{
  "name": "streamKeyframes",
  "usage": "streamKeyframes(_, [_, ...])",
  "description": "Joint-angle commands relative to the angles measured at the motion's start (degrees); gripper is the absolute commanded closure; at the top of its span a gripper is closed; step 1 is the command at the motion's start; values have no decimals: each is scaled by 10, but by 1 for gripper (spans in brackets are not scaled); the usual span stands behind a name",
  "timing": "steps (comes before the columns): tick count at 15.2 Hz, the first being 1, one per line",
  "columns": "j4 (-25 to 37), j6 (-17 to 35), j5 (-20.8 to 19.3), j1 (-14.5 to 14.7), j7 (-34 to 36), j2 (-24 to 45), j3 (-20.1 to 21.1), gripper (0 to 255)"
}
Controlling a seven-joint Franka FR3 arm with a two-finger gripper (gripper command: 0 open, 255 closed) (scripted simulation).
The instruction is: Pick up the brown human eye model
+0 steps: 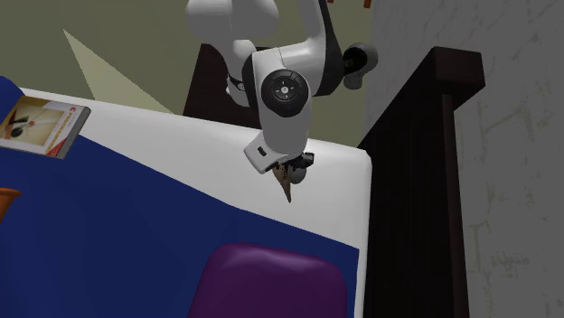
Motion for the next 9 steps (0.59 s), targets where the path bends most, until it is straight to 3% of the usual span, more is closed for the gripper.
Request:
streamKeyframes(1, [6,-15,1,0,-1,-9,-2,255])
streamKeyframes(9, [39,-87,3,2,-4,-49,-10,255])
